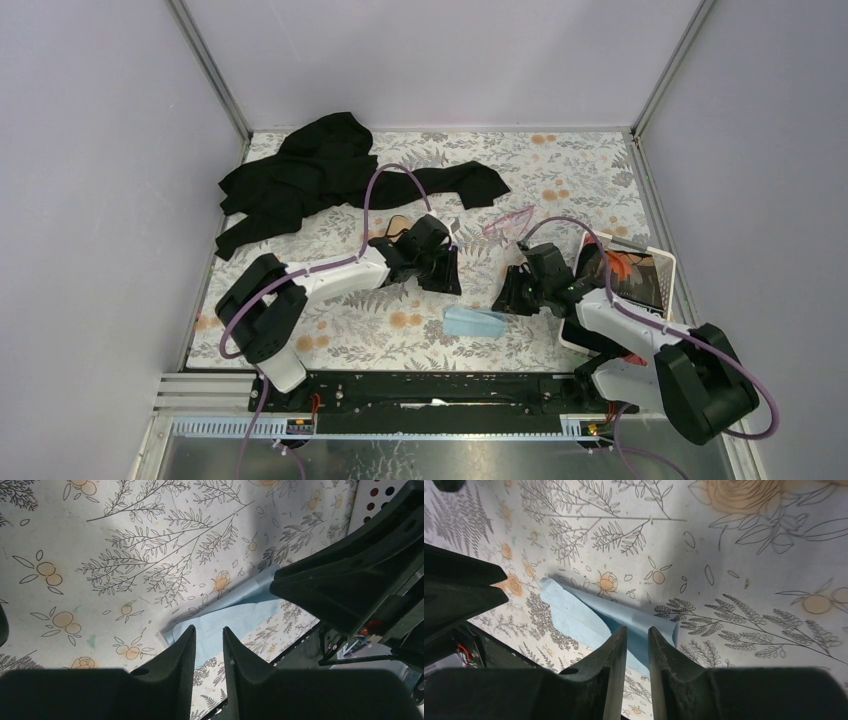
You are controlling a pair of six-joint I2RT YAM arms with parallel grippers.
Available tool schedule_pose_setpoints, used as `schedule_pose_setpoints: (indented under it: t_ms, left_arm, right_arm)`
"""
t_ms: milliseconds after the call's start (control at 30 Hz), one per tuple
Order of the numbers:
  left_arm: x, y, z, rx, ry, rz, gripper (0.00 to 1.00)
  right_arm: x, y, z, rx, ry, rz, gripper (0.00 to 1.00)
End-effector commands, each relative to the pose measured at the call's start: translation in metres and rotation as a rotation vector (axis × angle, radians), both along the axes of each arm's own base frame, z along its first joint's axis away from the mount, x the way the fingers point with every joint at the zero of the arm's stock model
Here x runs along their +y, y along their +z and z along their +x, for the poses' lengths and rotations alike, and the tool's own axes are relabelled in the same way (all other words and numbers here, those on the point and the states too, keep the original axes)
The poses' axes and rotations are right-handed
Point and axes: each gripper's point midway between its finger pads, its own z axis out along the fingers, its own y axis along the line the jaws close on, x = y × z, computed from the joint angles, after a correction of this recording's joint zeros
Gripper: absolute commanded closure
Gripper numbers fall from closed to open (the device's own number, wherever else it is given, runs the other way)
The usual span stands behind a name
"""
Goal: Organize the sunglasses
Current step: Fold the glasses cleaning cloth at the center of the board.
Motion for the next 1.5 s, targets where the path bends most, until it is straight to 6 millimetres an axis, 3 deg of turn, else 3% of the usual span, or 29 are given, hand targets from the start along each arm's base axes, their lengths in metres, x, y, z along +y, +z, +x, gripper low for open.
schedule_pose_setpoints:
  t_ms: [0, 233, 500, 733, 900, 1033, 1133, 1267, 1467]
  left_arm:
    - [-0.010, 0.003, 0.003, 0.000, -0.007, -0.018, 0.70]
    - [-0.005, 0.001, 0.005, -0.003, 0.007, 0.008, 0.69]
    - [-0.001, -0.002, 0.006, 0.000, 0.019, 0.027, 0.70]
    - [0.007, 0.000, 0.011, -0.025, 0.050, 0.051, 0.70]
    - [0.019, -0.001, 0.010, -0.019, 0.078, 0.055, 0.70]
    - [0.035, 0.002, 0.014, -0.028, 0.120, 0.064, 0.69]
    - [0.047, 0.007, 0.019, -0.041, 0.145, 0.062, 0.69]
    - [0.059, 0.007, 0.021, -0.053, 0.165, 0.087, 0.69]
    - [0.094, 0.006, 0.053, -0.084, 0.319, 0.173, 0.66]
  right_arm:
    - [0.024, 0.010, -0.001, -0.002, 0.077, 0.068, 0.72]
    - [0.044, 0.010, -0.031, 0.018, 0.235, 0.088, 0.71]
    - [0.044, 0.000, -0.053, 0.082, 0.318, 0.023, 0.73]
    - [0.050, 0.018, -0.033, -0.010, 0.271, 0.039, 0.67]
    - [0.048, 0.029, -0.012, -0.069, 0.111, 0.056, 0.68]
    - [0.032, 0.044, 0.006, -0.134, 0.013, 0.050, 0.68]
    - [0.004, 0.051, 0.024, -0.151, -0.063, 0.024, 0.67]
    - [-0.017, 0.051, 0.032, -0.123, -0.114, 0.024, 0.67]
    - [-0.009, 0.033, 0.025, -0.042, -0.125, 0.080, 0.68]
